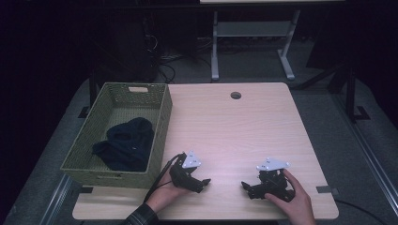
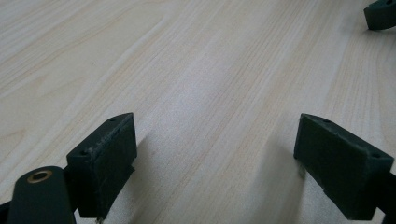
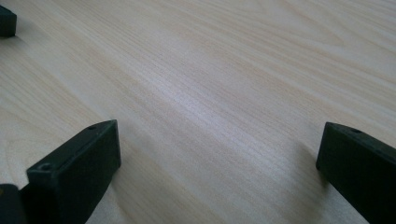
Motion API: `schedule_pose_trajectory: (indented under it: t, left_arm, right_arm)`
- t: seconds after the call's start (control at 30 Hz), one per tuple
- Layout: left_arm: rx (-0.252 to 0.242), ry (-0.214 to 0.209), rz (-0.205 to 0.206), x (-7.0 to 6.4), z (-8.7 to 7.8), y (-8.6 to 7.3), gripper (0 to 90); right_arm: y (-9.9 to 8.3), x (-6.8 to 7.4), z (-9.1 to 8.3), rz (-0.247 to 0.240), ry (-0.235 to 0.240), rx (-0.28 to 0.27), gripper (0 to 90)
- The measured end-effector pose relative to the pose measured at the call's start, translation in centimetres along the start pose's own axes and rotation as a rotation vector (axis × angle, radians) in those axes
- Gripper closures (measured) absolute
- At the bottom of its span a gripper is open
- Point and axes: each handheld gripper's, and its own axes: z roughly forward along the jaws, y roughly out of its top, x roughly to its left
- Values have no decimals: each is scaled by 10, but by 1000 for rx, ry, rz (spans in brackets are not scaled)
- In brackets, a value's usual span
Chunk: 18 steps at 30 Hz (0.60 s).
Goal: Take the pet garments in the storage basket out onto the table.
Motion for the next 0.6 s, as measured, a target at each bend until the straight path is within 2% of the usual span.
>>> schedule_pose_trajectory:
  t: [0.2, 0.6]
  left_arm:
    - [1, 2, -2, 0, 0, 0, 125]
    - [56, 1, -7, 1, -1, 8, 132]
  right_arm:
    - [0, 0, 0, 0, 0, 0, 0]
    - [0, 0, 0, -1, 1, 0, 0]
